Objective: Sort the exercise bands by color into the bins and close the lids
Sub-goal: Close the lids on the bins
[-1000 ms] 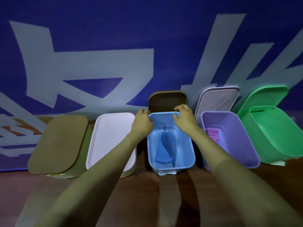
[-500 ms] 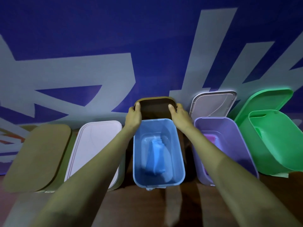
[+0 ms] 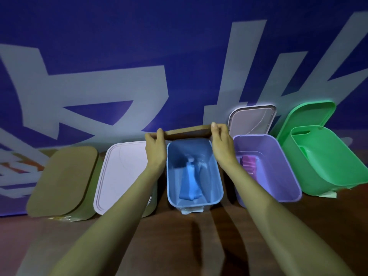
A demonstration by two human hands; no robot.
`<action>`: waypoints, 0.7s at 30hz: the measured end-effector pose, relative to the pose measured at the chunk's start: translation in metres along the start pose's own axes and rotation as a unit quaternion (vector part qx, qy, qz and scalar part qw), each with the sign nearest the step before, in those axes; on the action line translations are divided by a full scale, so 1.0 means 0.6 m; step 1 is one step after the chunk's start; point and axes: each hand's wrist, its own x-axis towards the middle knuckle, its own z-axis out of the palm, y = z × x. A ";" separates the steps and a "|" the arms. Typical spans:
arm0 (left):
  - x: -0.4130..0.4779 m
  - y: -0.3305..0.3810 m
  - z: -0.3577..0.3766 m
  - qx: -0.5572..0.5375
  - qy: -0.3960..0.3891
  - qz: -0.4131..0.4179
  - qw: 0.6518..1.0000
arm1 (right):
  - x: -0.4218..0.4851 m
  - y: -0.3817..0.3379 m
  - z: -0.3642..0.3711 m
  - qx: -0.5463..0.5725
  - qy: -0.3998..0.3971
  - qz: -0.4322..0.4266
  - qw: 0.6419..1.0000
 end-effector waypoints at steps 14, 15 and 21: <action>-0.129 -0.133 -0.052 0.092 -0.160 0.031 0.982 | -0.128 0.128 0.002 -0.039 -0.033 0.030 0.998; -0.134 -0.139 -0.053 0.103 -0.162 0.028 0.981 | -0.133 0.134 0.003 -0.048 -0.039 0.030 0.998; -0.153 -0.157 -0.062 0.149 -0.163 0.063 0.973 | -0.153 0.161 0.001 -0.062 -0.049 0.021 0.997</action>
